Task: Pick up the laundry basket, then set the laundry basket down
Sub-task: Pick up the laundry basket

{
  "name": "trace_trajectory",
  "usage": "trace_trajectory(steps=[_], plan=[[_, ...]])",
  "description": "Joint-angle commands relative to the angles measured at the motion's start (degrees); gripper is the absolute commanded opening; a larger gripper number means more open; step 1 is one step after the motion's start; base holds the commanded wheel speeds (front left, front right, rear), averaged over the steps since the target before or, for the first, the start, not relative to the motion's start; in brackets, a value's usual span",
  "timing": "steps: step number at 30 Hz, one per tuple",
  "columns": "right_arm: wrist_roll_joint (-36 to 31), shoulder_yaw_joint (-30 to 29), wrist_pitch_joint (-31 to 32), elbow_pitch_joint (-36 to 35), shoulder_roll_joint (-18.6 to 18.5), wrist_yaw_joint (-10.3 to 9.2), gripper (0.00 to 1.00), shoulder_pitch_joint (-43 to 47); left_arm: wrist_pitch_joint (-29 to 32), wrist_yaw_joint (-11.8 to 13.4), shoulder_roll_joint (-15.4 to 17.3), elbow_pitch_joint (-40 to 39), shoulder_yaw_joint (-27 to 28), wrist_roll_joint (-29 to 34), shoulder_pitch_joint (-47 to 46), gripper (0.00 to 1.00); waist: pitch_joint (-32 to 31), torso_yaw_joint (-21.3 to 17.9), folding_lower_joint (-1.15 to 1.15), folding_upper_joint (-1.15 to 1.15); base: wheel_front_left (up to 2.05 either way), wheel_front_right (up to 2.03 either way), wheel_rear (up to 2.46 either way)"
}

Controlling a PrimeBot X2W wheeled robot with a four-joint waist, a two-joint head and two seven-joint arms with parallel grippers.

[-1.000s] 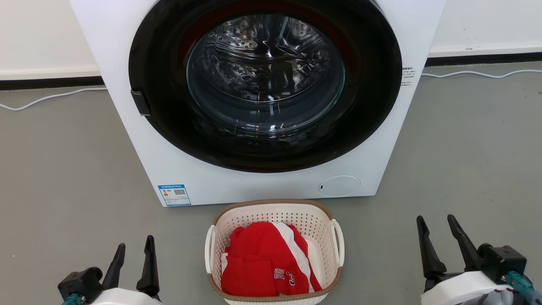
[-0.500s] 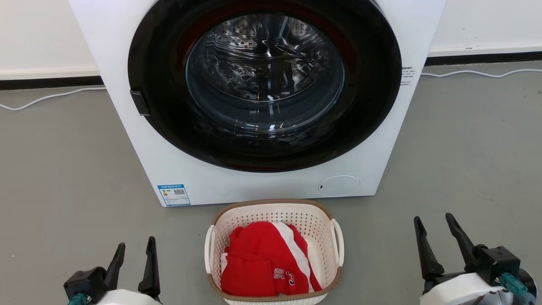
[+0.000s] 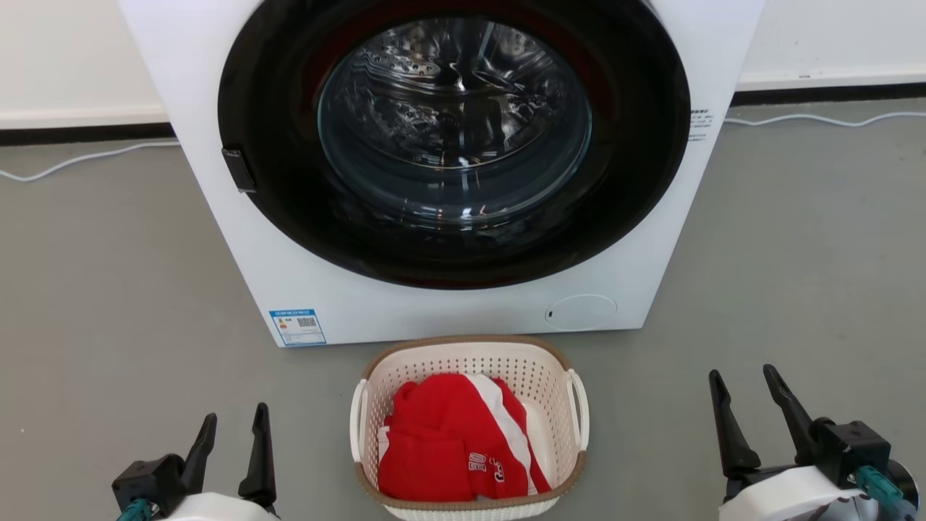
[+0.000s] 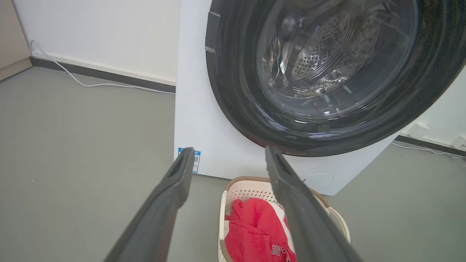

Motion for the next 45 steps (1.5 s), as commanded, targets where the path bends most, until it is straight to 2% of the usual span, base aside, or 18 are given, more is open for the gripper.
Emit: trace_trajectory(steps=[1, 10, 20, 34, 45], plan=[[-0.14, 1.07, -0.81, -0.96, -0.92, 0.41, 1.00, -2.12, -0.59, -0.33, 0.79, -1.39, 1.28, -0.08, -2.97, 1.00, 0.44, 0.06, 0.00, 0.00, 0.00, 0.00, 0.00], [0.20, 1.33, -0.81, -1.86, -0.75, 0.41, 1.00, -4.32, -0.59, -0.34, 0.78, -1.33, 0.32, 0.19, -5.84, 1.00, 5.94, 0.36, 0.00, 0.00, 0.00, 0.00, 0.00], [-0.14, 0.90, -0.81, -0.67, -0.04, 0.41, 1.00, -10.64, -0.59, -0.35, 0.78, -0.07, -0.93, 0.20, -12.74, 1.00, 16.98, 0.42, 0.00, 0.00, 0.00, 0.00, 0.00], [-1.20, -2.75, -0.81, 6.36, 0.69, 0.41, 1.00, -26.89, -0.59, 0.08, 0.78, 9.25, -3.89, 0.30, -30.53, 1.00, 37.58, 3.16, 0.00, 0.00, 0.00, 0.00, 0.00], [-2.46, -2.45, -0.81, 13.92, 1.77, 0.41, 1.00, -33.63, -0.59, 0.64, 0.78, 15.41, -6.87, -0.84, -37.46, 1.00, 43.61, 4.21, 0.00, 0.00, 0.00, 0.00, 0.00]])
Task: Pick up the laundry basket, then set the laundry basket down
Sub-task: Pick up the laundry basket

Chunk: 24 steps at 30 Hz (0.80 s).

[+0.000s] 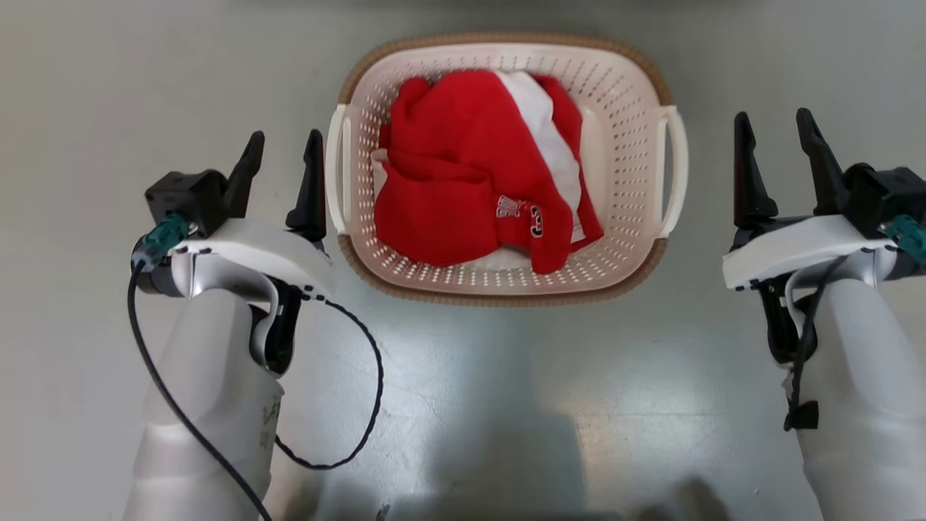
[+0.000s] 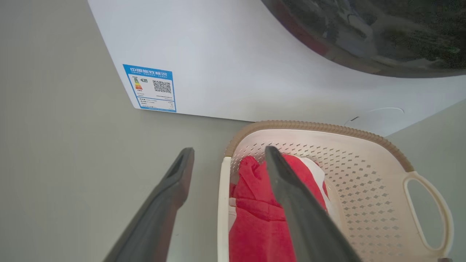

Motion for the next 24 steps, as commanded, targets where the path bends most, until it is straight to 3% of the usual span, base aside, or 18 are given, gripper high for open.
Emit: trace_trajectory(steps=[1, 24], plan=[[-0.26, 1.31, -0.78, -0.14, 1.02, 0.36, 1.00, 0.16, -0.29, 0.36, 1.18, 0.06, 0.68, -1.15, -0.42, 1.00, 1.05, 0.32, 0.00, 0.00, 0.00, 0.00, 0.00], [-1.63, 5.75, -0.78, 6.73, 2.33, 0.36, 1.00, -3.30, -0.29, 0.47, 1.18, 8.99, -4.35, -1.73, -6.80, 1.00, 7.82, 0.43, 0.00, 0.00, 0.00, 0.00, 0.00]])
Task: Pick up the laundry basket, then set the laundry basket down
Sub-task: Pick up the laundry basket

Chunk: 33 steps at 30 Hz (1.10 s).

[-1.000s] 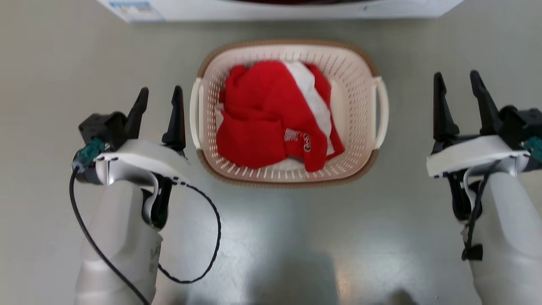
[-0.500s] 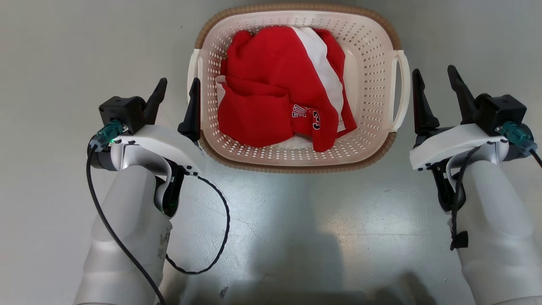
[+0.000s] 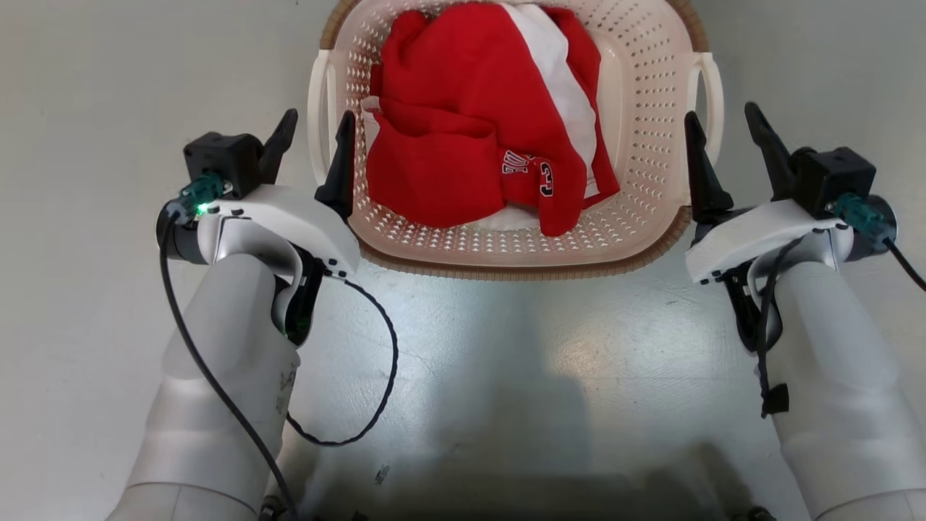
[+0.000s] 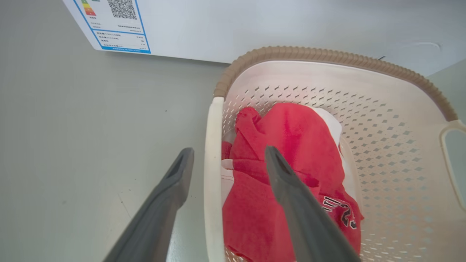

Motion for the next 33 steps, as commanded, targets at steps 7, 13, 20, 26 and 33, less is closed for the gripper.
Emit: trace_trajectory(steps=[7, 13, 20, 26, 33], plan=[[-0.01, 2.72, -0.78, 1.31, 1.38, 0.35, 1.00, 0.54, -0.29, 0.10, 1.29, 3.91, -1.05, 0.36, -1.58, 1.00, 1.52, 0.29, 0.00, 0.00, 0.00, 0.00, 0.00], [0.02, 3.34, -0.78, 2.65, 1.57, 0.35, 1.00, -0.79, -0.29, -0.09, 1.29, 6.65, -2.53, 0.36, -4.23, 1.00, 2.48, 0.52, 0.00, 0.00, 0.00, 0.00, 0.00], [0.41, 3.76, -0.78, 4.84, 1.71, 0.35, 1.00, -2.61, -0.29, -0.27, 1.29, 11.67, -5.23, 0.18, -7.21, 1.00, 2.45, 0.49, 0.00, 0.00, 0.00, 0.00, 0.00], [1.02, 4.08, -0.78, 6.09, 1.80, 0.35, 1.00, -3.33, -0.29, -0.39, 1.29, 15.04, -7.29, -0.71, -9.02, 1.00, 2.24, 0.25, 0.00, 0.00, 0.00, 0.00, 0.00], [1.25, 3.68, -0.78, 9.01, 1.85, 0.35, 1.00, -5.19, -0.29, -0.15, 1.29, 17.65, -8.57, -1.34, -10.83, 1.00, 2.01, 0.06, 0.00, 0.00, 0.00, 0.00, 0.00]])
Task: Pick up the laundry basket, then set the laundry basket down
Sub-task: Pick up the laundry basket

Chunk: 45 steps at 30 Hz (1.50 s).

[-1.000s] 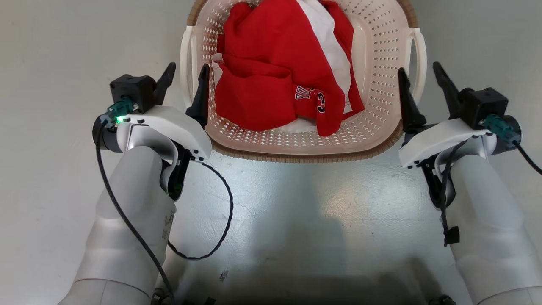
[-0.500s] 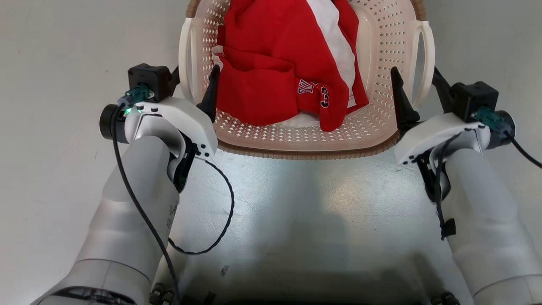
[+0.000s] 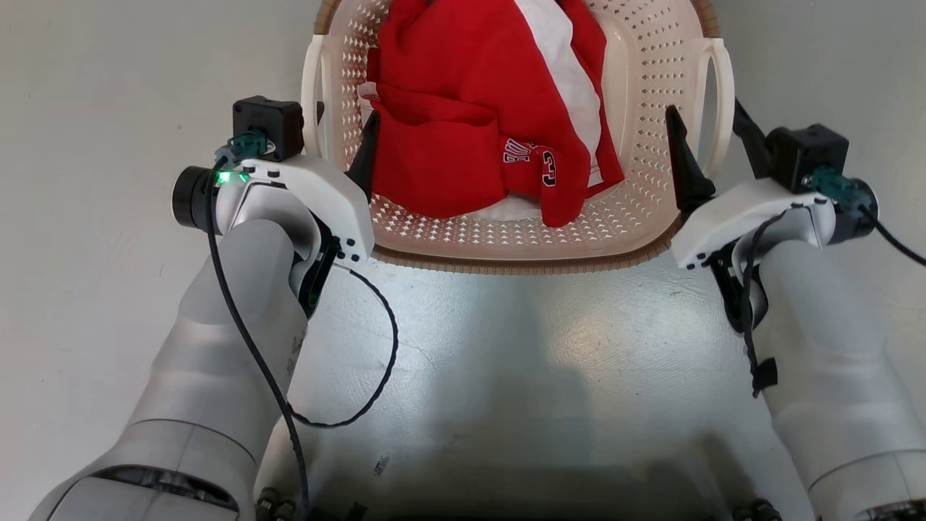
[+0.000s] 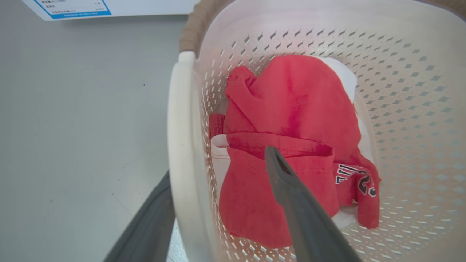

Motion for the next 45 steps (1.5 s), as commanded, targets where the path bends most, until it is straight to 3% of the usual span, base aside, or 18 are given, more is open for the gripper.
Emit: trace_trajectory(steps=[1, 2, 4, 6, 7, 8, 9, 17, 30, 45], plan=[[0.53, 0.87, -0.78, -0.31, 1.51, 0.35, 1.00, 0.50, -0.29, 0.11, 1.50, -0.05, 0.57, -0.59, 0.51, 1.00, -0.10, 0.00, 0.00, 0.00, 0.00, 0.00, 0.00], [0.62, 0.95, -0.78, 0.06, 1.51, 0.35, 1.00, 0.24, -0.29, 0.18, 1.50, 0.08, 0.44, -0.67, 0.35, 1.00, -0.12, -0.02, 0.00, 0.00, 0.00, 0.00, 0.00], [0.70, 0.99, -0.78, 0.66, 1.52, 0.35, 1.00, -0.30, -0.29, 0.40, 1.50, 0.24, 0.23, -0.77, 0.09, 0.66, -0.15, -0.10, 0.00, 0.00, 0.00, 0.00, 0.00], [0.81, 1.02, -0.78, 1.52, 1.52, 0.35, 1.00, -0.65, -0.29, 0.60, 1.50, 0.33, -0.06, -0.58, 0.00, 0.40, -0.27, -0.19, 0.00, 0.00, 0.00, 0.00, 0.00], [1.00, 1.04, -0.78, 1.89, 1.52, 0.35, 0.66, -0.81, -0.29, 0.65, 1.50, 0.39, -0.22, -0.45, 0.00, 0.21, -0.36, -0.24, 0.00, 0.00, 0.00, 0.00, 0.00], [1.06, 0.98, -0.78, 2.31, 1.52, 0.35, 0.24, -0.96, -0.29, 0.72, 1.50, 0.45, -0.33, -0.35, 0.00, 0.00, -0.46, -0.31, 0.00, 0.00, 0.00, 0.00, 0.00], [1.12, 1.01, -0.78, 2.68, 1.52, 0.35, 0.00, -1.10, -0.29, 0.74, 1.50, 0.59, -0.44, -0.25, 0.02, 0.00, -0.56, -0.36, 0.00, 0.00, 0.00, 0.00, 0.00], [1.19, 2.47, -0.78, 10.12, 1.53, 0.35, 0.00, -1.00, -0.29, 0.93, 1.53, 5.39, -1.26, 0.03, 1.15, 0.00, -5.28, -1.10, 0.00, 0.00, 0.00, 0.00, 0.00], [8.38, 11.65, 2.63, 21.32, 1.53, 0.35, 0.00, 0.29, 2.97, 0.33, 1.81, 9.59, -3.83, -0.30, 8.36, 0.00, -21.80, -2.25, 0.00, 0.00, 0.00, 0.00, 0.00], [16.55, 17.30, 12.03, 23.70, 1.53, 0.35, 0.00, 6.80, 11.01, -0.34, 1.91, 10.05, -6.25, -2.70, 17.80, 0.00, -40.13, -2.92, 0.00, 0.00, 0.00, 0.00, 0.00]])
